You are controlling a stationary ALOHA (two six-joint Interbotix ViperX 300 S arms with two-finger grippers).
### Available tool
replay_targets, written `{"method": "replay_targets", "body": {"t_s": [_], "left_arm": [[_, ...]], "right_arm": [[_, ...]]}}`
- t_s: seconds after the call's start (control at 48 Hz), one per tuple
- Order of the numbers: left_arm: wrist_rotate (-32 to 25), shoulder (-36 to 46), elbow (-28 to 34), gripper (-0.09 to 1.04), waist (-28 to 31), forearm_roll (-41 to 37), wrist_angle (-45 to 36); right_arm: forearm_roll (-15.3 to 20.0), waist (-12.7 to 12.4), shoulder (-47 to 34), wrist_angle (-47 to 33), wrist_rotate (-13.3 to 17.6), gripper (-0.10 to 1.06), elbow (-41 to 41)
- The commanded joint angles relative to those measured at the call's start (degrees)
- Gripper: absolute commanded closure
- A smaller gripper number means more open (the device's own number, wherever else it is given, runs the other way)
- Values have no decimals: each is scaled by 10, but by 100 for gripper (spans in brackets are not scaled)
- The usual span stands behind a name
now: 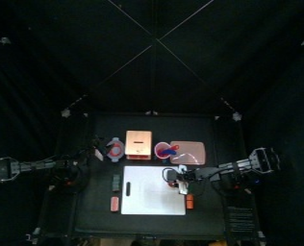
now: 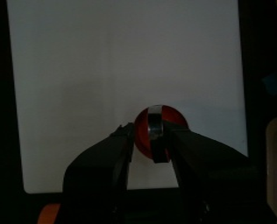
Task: Get the cutter from the drawer then cut the dough then place the extra dough in the bowl
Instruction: Place the extra dough in the bowl
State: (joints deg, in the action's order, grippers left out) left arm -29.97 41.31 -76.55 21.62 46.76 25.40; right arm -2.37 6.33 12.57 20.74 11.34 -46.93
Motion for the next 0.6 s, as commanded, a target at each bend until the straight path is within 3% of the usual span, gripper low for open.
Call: {"method": "replay_targets", "body": {"t_s": [0.021,0.146,0.312,0.417,0.604], "left_arm": [[-2,7,64,4,-63,-22,-4],[-3,2,102,4,-146,-73,1],[-1,-25,122,4,-235,-147,15],[4,-54,123,4,-263,-159,38],[8,-108,122,4,-266,-159,71]], "right_arm": [[-1,6,31,-3,-4,24,22],[-13,4,78,-15,-7,24,32],[-66,-6,154,-108,-6,24,13],[-97,-35,192,-214,-3,24,-26],[-109,-98,218,-380,-2,24,-91]]}}
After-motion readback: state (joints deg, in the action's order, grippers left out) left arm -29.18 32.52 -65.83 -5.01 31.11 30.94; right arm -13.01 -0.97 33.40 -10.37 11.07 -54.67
